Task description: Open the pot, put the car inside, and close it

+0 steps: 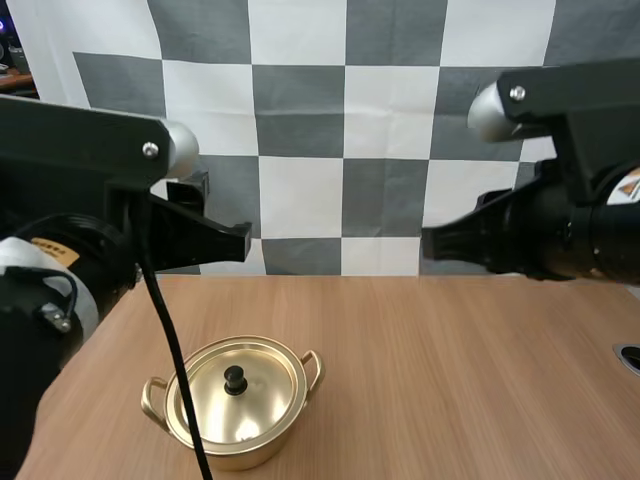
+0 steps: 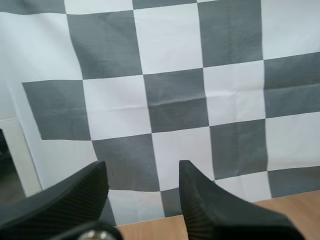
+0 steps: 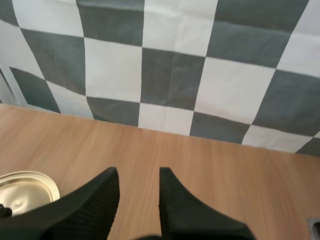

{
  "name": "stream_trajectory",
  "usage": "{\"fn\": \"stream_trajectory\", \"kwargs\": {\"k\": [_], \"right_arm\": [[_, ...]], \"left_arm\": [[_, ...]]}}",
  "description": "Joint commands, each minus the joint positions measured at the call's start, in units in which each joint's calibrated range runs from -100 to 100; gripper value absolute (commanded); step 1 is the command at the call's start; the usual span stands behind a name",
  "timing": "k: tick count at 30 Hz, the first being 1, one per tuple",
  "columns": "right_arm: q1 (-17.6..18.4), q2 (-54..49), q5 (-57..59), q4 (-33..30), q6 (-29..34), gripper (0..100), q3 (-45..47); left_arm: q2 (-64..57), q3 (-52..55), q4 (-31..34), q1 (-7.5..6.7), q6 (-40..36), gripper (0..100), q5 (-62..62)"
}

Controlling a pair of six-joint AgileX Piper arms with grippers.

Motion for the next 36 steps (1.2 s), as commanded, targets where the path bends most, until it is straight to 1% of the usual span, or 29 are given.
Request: {"fn": "stream_trajectory", "kwargs": {"k": [1,3,4,5,7,9,12,13,15,22,27,28,30,31,34,36], "right_arm": [[-0.1,-1.2,0.4,0.1,0.0,46,13.4],[-0.1,-2.7,0.4,0.1,0.0,46,15.5],[-0.1,-3.5,0.4,0.1,0.0,46,16.0],[-0.1,-4.0,0.6,0.1,0.0,46,16.1],[-0.1,-5.3,0.4,0.1,0.0,46,16.0],[-0.1,-6.4,0.4,0.1,0.0,46,16.0],[-0.1,-7.9,0.4,0.1,0.0,46,16.0],[-0.1,-8.4,0.4,0.1,0.0,46,16.0],[-0.1,-9.0,0.4,0.1,0.0,46,16.0],[-0.1,-8.8,0.4,0.1,0.0,46,16.0],[-0.1,-8.8,-4.0,0.7,0.0,46,16.0],[-0.1,-8.7,-8.2,1.7,0.0,46,16.0],[-0.1,-7.9,-21.5,4.0,0.0,46,16.1],[-0.1,-7.4,-32.0,4.8,0.0,46,16.1],[-0.1,-7.0,-55.7,4.8,0.0,46,16.1],[-0.1,-7.0,-67.2,4.8,0.0,46,16.1]], "left_arm": [[-1.6,5.8,0.2,-0.01,0.0,73,-36.6],[-2.7,8.7,0.2,-0.01,0.0,73,-43.4],[-3.1,9.7,0.2,-0.01,0.0,70,-45.7],[-3.5,10.6,0.1,-0.01,0.0,67,-46.8],[-3.8,12.2,0.1,-0.01,0.0,55,-46.6],[-4.3,14.2,0.0,-0.01,0.0,38,-45.2],[-5.5,17.5,0.0,-0.01,0.0,2,-42.4],[-5.8,18.5,0.0,-0.01,0.0,0,-40.7],[-6.7,19.9,0.0,-0.01,0.0,0,-38.8],[-7.7,20.3,0.0,-0.01,0.0,0,-21.6],[-7.9,20.3,0.1,-0.01,0.0,0,-20.3],[-8.2,20.3,0.1,-0.01,0.0,0,-19.6],[-8.8,21.5,0.1,-0.01,0.0,0,-18.6],[-9.3,22.5,0.1,-0.01,0.0,0,-18.6],[-10.0,25.9,-0.5,-0.01,-0.2,0,-18.5],[-10.0,27.5,-0.7,-0.01,-0.4,0,-18.5]]}}
